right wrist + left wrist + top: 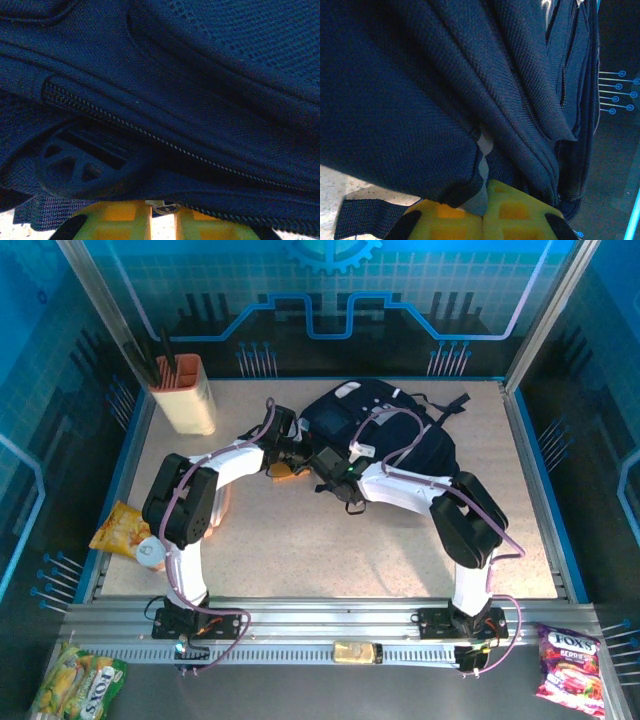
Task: Pack books, pencil case, and school supplies into a backpack
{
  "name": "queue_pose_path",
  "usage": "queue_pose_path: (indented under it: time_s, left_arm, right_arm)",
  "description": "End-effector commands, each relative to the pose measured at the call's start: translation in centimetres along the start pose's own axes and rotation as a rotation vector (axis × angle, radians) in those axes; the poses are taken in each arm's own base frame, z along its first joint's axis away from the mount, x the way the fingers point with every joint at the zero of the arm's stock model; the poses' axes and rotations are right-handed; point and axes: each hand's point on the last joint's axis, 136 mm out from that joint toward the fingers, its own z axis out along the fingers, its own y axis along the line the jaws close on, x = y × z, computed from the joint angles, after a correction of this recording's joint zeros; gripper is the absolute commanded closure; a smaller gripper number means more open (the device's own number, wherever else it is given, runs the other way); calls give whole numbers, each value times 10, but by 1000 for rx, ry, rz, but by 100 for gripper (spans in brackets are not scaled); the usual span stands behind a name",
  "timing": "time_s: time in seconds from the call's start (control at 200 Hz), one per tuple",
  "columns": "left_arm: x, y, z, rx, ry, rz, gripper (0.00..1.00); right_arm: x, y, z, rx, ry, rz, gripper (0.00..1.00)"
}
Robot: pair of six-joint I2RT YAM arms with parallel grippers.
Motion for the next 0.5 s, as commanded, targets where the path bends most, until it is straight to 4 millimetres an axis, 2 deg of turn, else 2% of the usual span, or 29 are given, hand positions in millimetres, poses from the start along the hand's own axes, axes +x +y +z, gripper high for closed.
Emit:
queue_pose_path:
  time_s: [0.0,0.29,0.36,0.495]
  left_arm:
    - [-4,-27,-17,51,-2,44,100]
    - [-12,-20,-17,32,-12,41,100]
    - [-12,-20,-16,34,-10,41,100]
    - [-12,-22,-17,37,-7,42,100]
  right_arm:
    - [-13,-38,-6,96,-57,25,85]
    - [7,-95,-16,134,-39,47,86]
    - [8,-96,-15,109,-34,33,86]
    - [5,-77,-14,34,-23,-50,82]
